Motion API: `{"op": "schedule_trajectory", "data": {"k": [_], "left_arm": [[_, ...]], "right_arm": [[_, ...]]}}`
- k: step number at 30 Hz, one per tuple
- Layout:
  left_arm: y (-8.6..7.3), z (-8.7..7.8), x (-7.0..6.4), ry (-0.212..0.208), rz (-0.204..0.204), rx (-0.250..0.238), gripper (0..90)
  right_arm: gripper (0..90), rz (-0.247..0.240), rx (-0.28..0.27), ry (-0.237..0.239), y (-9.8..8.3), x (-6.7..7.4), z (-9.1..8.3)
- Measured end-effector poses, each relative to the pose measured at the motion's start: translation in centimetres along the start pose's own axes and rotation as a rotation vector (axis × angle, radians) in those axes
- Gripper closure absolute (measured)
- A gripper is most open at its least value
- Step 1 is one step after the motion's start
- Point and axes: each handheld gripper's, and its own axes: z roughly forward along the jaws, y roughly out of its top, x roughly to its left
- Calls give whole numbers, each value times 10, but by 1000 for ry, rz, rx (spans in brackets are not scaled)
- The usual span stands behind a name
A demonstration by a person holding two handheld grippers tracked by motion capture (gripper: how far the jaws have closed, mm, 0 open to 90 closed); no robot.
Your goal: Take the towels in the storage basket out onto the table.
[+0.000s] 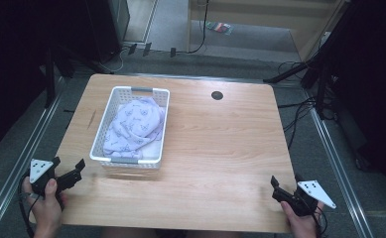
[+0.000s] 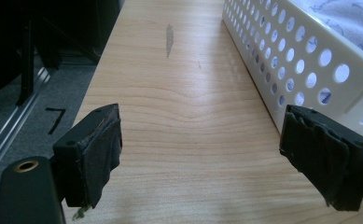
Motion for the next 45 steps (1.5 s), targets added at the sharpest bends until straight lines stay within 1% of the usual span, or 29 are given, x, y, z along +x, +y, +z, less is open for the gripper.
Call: {"op": "schedule_trajectory", "data": {"k": [4,6,8,10,12,13,16,18,19,21,24,26,30,33,35,36,37,38,40,42,43,45], "left_arm": [[0,0,0,2,-1,-1,140],[0,0,1,-2,-9,-1,140],[0,0,2,-10,-20,8,140],[2,1,5,-19,-32,28,140],[3,-1,6,-27,-37,29,133],[5,-2,7,-29,-34,29,116],[10,-7,6,-32,-24,25,111],[15,-12,5,-30,-13,11,101],[18,-15,5,-38,-15,3,98],[24,-21,3,-45,-4,-7,78],[31,-25,1,-57,-14,-9,75],[38,-28,-2,-58,-14,-5,73],[51,-32,-10,-65,8,7,70],[63,-34,-19,-75,26,36,61],[67,-35,-23,-78,36,51,61],[68,-36,-24,-82,35,58,61],[70,-36,-25,-94,31,67,61],[72,-35,-26,-95,35,74,61],[75,-34,-30,-86,51,87,61],[79,-31,-33,-89,63,103,61],[81,-29,-35,-90,78,111,61],[85,-25,-40,-102,82,119,61]], "right_arm": [[146,1,2,-1,0,0,0],[147,-1,1,0,0,0,0],[147,1,3,4,0,0,0],[147,0,3,5,0,0,0],[147,0,8,6,0,0,0],[148,2,10,6,0,0,1],[149,2,10,6,0,0,1],[151,2,11,7,0,0,1],[151,2,11,7,0,0,1],[151,3,14,9,0,0,1],[152,-1,18,10,1,-1,2],[154,4,21,10,1,-1,2],[157,7,22,9,1,-1,2],[159,7,23,8,1,-1,2],[160,7,23,8,1,-1,2],[159,7,23,9,1,-1,2],[160,7,24,10,1,-1,2],[160,7,24,10,1,-1,2],[160,7,24,11,1,-1,2],[160,7,23,12,1,-1,2],[160,7,22,13,1,-1,1],[160,4,21,16,1,-1,1]]}}
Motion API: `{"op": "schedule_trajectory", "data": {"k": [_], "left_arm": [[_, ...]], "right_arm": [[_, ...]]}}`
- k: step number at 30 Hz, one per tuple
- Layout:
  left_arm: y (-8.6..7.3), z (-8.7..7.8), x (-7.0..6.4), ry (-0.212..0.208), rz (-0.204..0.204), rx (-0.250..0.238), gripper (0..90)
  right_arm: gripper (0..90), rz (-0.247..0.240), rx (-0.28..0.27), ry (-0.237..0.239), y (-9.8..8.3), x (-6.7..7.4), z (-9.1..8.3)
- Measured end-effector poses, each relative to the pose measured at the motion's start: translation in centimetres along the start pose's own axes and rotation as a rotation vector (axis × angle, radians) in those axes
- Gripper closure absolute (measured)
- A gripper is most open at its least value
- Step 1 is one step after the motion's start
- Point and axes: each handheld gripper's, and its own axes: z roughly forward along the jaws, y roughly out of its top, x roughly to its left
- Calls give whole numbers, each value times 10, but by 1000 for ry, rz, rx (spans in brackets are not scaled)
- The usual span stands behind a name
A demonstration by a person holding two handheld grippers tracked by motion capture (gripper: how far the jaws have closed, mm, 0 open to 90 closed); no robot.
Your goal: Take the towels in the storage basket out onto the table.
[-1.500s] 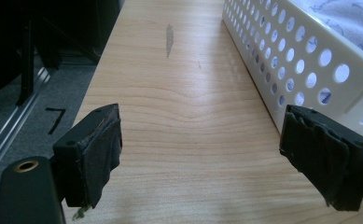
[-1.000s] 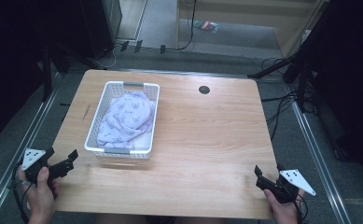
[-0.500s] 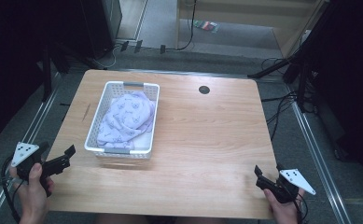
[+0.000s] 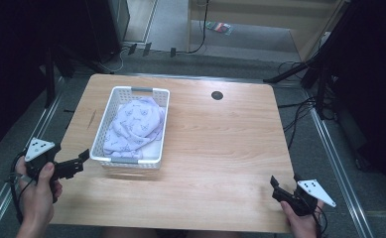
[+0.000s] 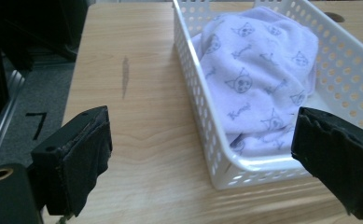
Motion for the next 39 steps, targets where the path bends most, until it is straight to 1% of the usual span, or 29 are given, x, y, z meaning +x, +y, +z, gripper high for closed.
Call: {"op": "schedule_trajectory", "data": {"k": [3,4,8,14,16,17,19,21,22,24,26,28,30,32,33,35,39], "left_arm": [[10,7,-8,-10,11,8,61],[15,11,-12,-11,26,19,61],[25,18,-19,-21,40,31,60],[40,32,-29,-16,60,54,61],[45,35,-32,-18,75,62,61],[47,37,-34,-13,82,68,60],[53,42,-38,-22,104,83,38],[58,45,-41,-29,115,97,36],[61,48,-43,-30,134,107,32],[66,52,-46,-22,140,112,18],[71,56,-48,-15,157,123,17],[75,59,-49,-27,160,132,2],[79,64,-49,-32,156,143,2],[83,69,-49,-39,160,160,1],[84,71,-50,-45,164,166,1],[86,75,-51,-74,180,180,0],[90,83,-53,-94,184,194,0]], "right_arm": [[160,1,3,0,0,0,0],[160,3,4,0,0,0,0],[160,4,3,0,0,0,0],[161,3,4,3,0,0,0],[161,3,4,2,0,0,0],[161,3,4,1,0,0,0],[161,3,5,2,0,0,0],[161,4,6,2,0,0,0],[161,4,6,2,0,0,0],[161,4,7,2,0,0,0],[161,4,7,1,0,0,0],[162,5,7,2,0,-1,0],[161,6,6,3,0,-1,0],[161,5,5,3,0,-1,1],[161,5,6,3,0,-1,1],[161,5,6,4,0,-1,1],[162,5,6,4,0,-1,1]]}}
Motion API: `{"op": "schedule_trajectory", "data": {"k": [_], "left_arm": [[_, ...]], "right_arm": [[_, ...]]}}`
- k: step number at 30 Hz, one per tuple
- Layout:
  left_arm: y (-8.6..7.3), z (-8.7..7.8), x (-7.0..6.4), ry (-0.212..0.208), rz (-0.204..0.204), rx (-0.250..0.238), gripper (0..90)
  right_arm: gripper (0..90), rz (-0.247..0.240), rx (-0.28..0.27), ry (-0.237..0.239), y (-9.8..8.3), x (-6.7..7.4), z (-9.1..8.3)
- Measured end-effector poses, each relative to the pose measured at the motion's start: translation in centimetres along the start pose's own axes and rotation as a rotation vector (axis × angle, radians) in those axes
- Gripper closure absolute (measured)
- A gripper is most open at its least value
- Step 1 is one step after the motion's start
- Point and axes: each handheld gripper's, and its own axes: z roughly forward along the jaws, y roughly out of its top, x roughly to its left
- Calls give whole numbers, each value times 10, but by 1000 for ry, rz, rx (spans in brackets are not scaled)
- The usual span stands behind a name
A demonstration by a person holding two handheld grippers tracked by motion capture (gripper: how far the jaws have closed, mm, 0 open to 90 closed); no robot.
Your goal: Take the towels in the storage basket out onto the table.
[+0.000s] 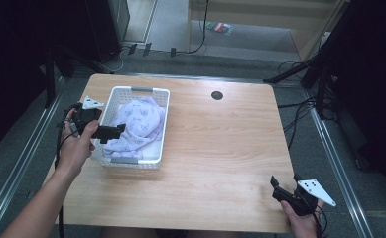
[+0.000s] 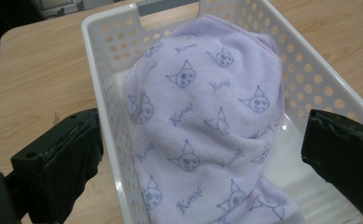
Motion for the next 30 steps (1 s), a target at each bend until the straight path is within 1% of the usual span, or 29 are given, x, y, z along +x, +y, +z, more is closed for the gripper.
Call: {"op": "schedule_trajectory", "data": {"k": [1,6,8,9,12,13,17,20,24,25,27,29,30], "left_arm": [[2,2,1,-5,0,14,0],[6,13,1,-5,-7,40,0],[9,16,0,-4,4,55,0],[10,18,0,2,-4,51,0],[14,24,1,-2,-4,67,0],[15,27,1,2,-9,71,0],[19,39,3,-21,-20,105,0],[22,48,4,-24,-34,121,0],[26,58,5,-40,-34,158,0],[27,61,5,-43,-30,174,0],[29,66,5,-41,-26,192,0],[30,72,6,-41,-32,217,0],[30,74,6,-37,-35,218,0]], "right_arm": [[161,-1,0,1,0,0,0],[161,0,-1,1,0,0,0],[162,0,-1,2,0,0,0],[161,-1,-1,2,0,0,0],[161,1,0,2,0,0,0],[161,1,0,2,0,0,0],[162,2,-1,2,0,0,0],[162,3,0,3,0,0,0],[162,2,0,4,0,0,0],[161,3,0,4,0,0,0],[162,1,0,5,0,0,0],[161,2,-1,5,0,0,0],[161,2,-1,5,0,0,0]]}}
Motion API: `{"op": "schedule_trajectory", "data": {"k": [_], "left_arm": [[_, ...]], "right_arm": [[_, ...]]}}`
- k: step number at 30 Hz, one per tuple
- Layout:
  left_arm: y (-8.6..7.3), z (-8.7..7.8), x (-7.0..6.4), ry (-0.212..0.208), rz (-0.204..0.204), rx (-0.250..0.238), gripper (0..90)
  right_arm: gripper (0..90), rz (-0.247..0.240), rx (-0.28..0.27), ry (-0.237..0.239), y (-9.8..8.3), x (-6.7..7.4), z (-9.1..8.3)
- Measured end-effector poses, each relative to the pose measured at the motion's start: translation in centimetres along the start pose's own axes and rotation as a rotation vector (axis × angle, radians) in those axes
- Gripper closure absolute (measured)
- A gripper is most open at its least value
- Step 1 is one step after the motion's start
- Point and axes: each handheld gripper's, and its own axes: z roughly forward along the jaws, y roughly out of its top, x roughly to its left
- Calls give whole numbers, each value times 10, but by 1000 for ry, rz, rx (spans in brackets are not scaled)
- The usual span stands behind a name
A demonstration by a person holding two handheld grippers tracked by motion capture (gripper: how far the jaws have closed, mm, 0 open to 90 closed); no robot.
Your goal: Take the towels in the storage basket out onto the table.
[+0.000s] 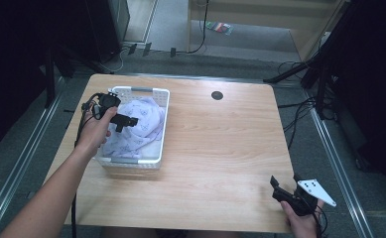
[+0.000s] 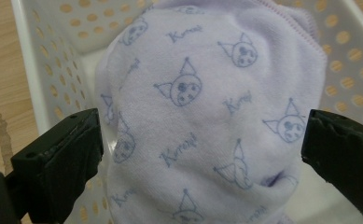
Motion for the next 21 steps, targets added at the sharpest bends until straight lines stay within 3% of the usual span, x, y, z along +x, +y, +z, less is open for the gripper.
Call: {"op": "schedule_trajectory", "data": {"k": [4,10,15,17,21], "left_arm": [[2,11,3,2,-23,30,0],[3,24,2,12,-24,67,0],[5,31,-4,-22,-58,87,0],[6,35,-6,-2,-50,103,0],[5,45,-9,-4,-67,133,0]], "right_arm": [[162,0,-1,0,0,0,0],[166,-3,0,3,0,0,0],[166,-2,-2,3,0,0,0],[166,-2,-2,4,0,0,0],[165,-2,-2,5,0,0,0]]}}
